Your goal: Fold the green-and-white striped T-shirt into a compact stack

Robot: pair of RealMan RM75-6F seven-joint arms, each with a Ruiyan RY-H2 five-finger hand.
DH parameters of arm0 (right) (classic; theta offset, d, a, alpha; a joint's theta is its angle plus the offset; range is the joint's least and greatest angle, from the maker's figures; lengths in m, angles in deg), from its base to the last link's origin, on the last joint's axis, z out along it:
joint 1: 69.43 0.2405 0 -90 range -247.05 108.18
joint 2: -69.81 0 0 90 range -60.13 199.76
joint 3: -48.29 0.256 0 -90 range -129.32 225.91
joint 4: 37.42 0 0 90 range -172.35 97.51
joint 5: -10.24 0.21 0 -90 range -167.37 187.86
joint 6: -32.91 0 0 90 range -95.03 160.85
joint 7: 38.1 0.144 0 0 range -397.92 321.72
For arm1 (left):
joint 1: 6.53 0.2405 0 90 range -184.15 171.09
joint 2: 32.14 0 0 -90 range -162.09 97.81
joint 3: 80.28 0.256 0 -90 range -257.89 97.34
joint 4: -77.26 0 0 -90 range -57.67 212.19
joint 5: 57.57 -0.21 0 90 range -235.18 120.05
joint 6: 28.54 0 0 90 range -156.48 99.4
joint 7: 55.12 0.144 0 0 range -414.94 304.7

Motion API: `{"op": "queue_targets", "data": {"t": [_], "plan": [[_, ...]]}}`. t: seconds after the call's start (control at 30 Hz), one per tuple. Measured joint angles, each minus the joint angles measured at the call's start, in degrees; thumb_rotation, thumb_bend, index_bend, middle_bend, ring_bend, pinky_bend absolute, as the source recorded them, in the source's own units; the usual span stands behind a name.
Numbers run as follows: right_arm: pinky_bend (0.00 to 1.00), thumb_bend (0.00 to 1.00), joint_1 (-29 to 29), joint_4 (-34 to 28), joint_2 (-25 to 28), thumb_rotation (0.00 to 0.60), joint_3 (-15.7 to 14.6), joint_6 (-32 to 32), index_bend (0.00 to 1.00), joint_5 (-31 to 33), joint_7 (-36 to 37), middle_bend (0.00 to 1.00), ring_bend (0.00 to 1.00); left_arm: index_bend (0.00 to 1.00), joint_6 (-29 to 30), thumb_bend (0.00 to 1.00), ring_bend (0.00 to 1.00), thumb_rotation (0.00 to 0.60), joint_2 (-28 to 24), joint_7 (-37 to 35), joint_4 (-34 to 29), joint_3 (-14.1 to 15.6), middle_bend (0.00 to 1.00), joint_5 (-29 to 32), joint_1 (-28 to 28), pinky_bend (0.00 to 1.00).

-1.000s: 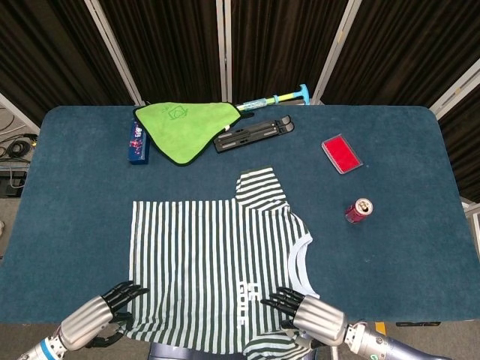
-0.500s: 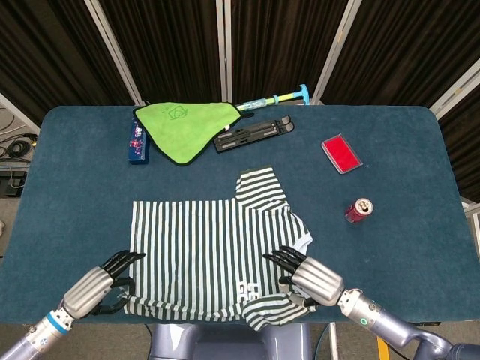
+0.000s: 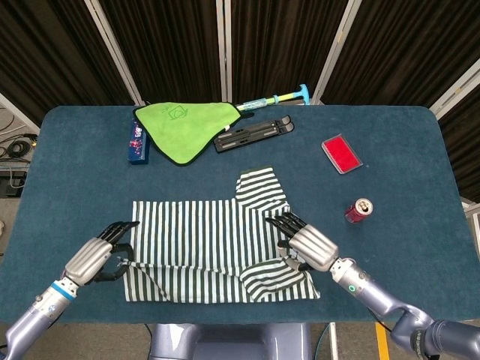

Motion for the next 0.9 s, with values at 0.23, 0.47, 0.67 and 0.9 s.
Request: {"op": "queue_targets", "data": {"t": [0.23,0.47,0.67,0.9], "plan": [[0.00,0.43,1.6,3.5,-2.4,0.600,2.5,-3.0,0.74,3.6,-0.7,0.00,0.00,0.77,-3.4,0.69,0.00,0.600,1.2,-1.9,1.8,-2.8,0.00,3.2,-1.8,0.00],[0.00,0.43,3.6,7.8,-5.9,0.600,5.2,-6.6,0.74,7.8,-1.6,0.00,0.00,0.77,-8.0,0.69,0.00,0.600,2.2,-2.3,3.8,-5.4,0.00,6.9,-3.9,0.00],[0.00,0.42,5.3,11.3,-8.3,0.600,7.0,-8.7,0.74,10.1,-2.6,0.00,0.00,0.77,-10.2,0.69,0.00,0.600,4.0,-2.5,7.6,-6.5,0.00,8.2,-5.0,0.00],[0.00,0.42,7.4,15.5,-11.0,0.600,8.9,-11.3,0.74,12.6,-4.0,0.00,0.00,0.77,-12.1,0.69,0.00,0.600,6.4,-4.6,12.3,-8.3,0.00,9.2,-6.6,0.00]]}}
